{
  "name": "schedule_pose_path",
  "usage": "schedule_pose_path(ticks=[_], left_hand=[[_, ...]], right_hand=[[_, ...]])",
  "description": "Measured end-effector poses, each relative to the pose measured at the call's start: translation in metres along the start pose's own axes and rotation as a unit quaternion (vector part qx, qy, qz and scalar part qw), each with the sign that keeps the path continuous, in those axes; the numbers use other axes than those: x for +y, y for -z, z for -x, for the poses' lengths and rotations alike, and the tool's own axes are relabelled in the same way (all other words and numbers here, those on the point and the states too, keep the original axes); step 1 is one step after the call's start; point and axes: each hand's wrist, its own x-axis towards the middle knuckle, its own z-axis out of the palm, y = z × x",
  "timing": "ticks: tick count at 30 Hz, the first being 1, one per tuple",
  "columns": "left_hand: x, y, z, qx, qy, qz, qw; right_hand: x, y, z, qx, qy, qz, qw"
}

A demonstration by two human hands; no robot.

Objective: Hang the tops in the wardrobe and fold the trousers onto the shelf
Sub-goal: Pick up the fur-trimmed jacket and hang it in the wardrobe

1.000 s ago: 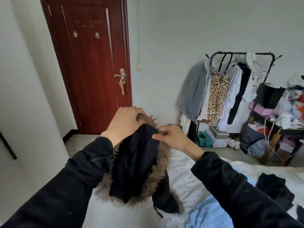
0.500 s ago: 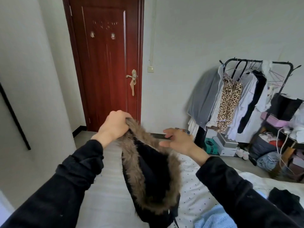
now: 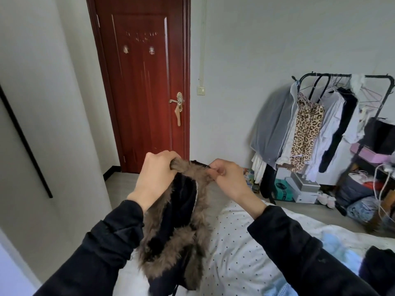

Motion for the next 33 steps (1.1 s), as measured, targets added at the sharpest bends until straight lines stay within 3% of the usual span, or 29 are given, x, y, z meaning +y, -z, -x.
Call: schedule_pose_path(ticks=[4,6,9,12,14,17,19,22,26,29,31,33], left_hand=[[-0.030,-0.005,0.026,0.013,0.030,-0.088,0.996],[-0.028,-0.009,0.034,0.005,0.045,-0.097,0.994],[-0.016,-0.005,0.029,-0.015,0.038,-0.064,0.997],[0.007,-0.002,0.017,-0.061,0.011,0.020,0.998],[0.026,-0.005,0.013,-0.079,0.018,0.084,0.993],[0.044,-0.008,0.013,-0.032,0.043,0.159,0.986],[0.044,-0.007,0.014,-0.009,0.025,0.155,0.988],[0.038,-0.011,0.026,-0.023,0.001,0.114,0.993],[0.002,-0.027,0.061,-0.136,0.123,0.015,0.983],[-0.031,-0.026,0.086,-0.189,0.210,0.040,0.958],[-0.039,-0.020,0.097,-0.240,0.210,0.066,0.946],[-0.039,-0.014,0.101,-0.242,0.206,0.092,0.944]], right_hand=[[0.004,0.014,-0.004,0.018,-0.033,-0.078,0.996],[0.003,0.017,0.000,-0.001,-0.031,-0.055,0.998],[0.008,0.014,0.005,-0.060,-0.054,0.064,0.995],[0.001,0.011,0.017,-0.164,-0.071,-0.012,0.984],[-0.011,0.007,0.022,-0.209,-0.037,0.020,0.977],[-0.023,0.007,0.025,-0.064,0.047,0.166,0.983],[-0.026,0.013,0.025,-0.010,0.068,0.183,0.981],[-0.029,0.017,0.024,-0.012,0.068,0.158,0.985],[-0.036,0.014,0.022,0.027,0.058,0.081,0.995],[-0.043,0.014,0.015,0.041,0.026,-0.011,0.999],[-0.050,0.009,0.011,0.013,0.009,-0.081,0.997],[-0.058,-0.001,0.014,-0.034,0.024,-0.107,0.993]])
